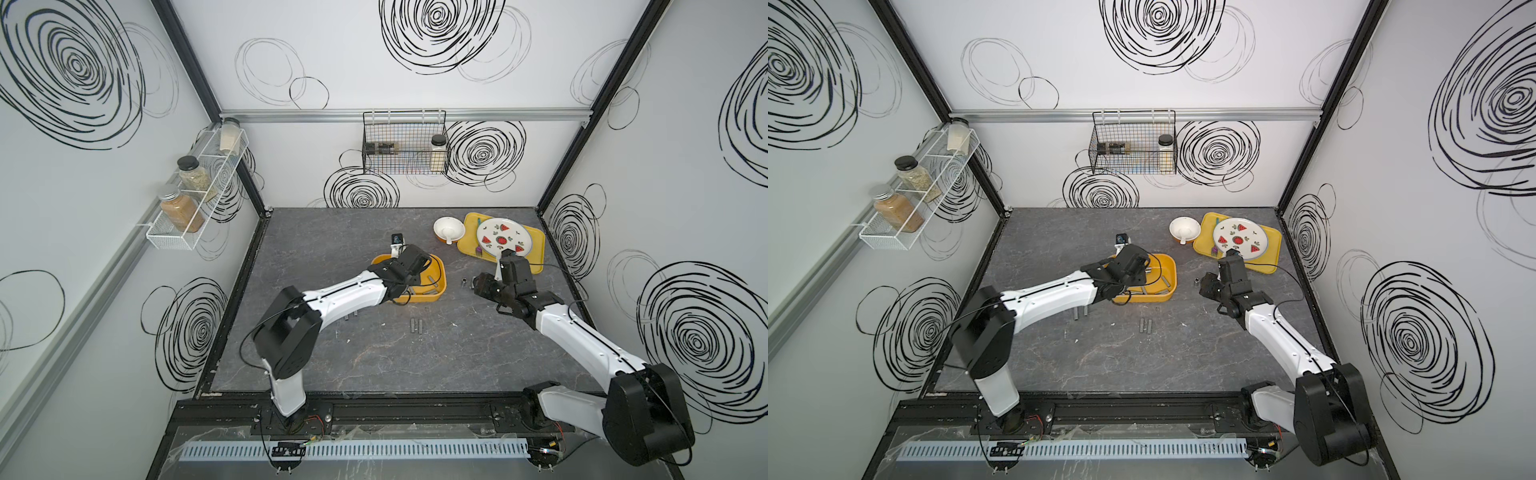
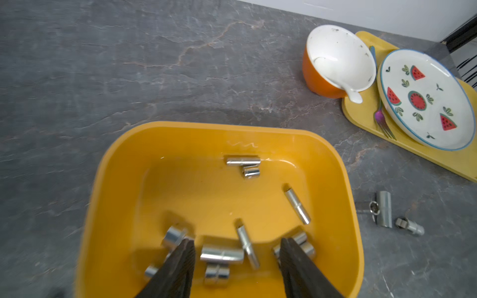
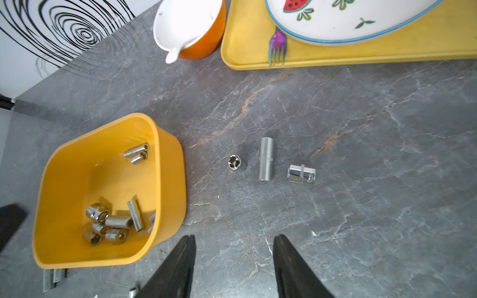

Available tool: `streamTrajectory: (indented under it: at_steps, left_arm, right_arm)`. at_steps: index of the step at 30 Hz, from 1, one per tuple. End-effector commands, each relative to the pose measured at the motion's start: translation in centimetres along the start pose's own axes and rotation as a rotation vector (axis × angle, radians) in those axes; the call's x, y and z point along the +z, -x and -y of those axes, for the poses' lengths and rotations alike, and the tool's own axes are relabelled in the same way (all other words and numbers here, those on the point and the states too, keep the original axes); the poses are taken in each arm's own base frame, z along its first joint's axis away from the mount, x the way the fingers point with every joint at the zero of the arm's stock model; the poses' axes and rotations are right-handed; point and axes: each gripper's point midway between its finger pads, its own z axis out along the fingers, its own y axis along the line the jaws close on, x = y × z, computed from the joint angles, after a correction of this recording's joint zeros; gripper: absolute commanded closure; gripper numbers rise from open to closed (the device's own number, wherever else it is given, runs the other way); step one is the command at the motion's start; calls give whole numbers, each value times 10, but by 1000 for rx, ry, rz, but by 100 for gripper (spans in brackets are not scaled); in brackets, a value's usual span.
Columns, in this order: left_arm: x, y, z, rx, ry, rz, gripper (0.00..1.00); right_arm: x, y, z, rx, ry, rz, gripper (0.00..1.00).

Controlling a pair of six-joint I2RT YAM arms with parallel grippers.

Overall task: Take out the socket from the storage box
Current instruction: Pick up the socket head from the storage box.

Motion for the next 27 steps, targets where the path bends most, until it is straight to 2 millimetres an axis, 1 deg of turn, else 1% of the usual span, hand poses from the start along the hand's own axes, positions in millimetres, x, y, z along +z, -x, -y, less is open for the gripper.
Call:
streamTrajectory:
  at_steps: [1,3,5,7,9,12,18,23,27]
  left_arm:
    - [35,-15,16,38,8,-96,39]
    - [55,-19,24,41,9,-121,38]
    - [70,-22,26,41,32,-137,38]
    - [81,-24,28,36,42,-153,38]
    - [90,-27,25,26,57,-161,38]
    - [95,-30,20,12,69,-167,38]
    - [99,-29,12,17,95,-157,38]
    - [111,-31,10,19,95,-176,38]
    - [118,-31,6,13,98,-174,41]
  right_arm:
    - [-6,-3,-10,-11,57,5,46]
    - [-8,-4,-11,-12,65,10,46]
    - [-9,-5,-13,-11,82,13,46]
    - [-8,-6,-14,-10,87,7,46]
    - [-8,-8,-16,-13,99,-1,46]
    - [-6,-9,-18,-15,107,-8,46]
    - [-2,-14,-19,-18,110,-29,46]
    - [-4,-11,-18,-21,100,-17,46]
    - [-2,-12,-18,-20,100,-23,46]
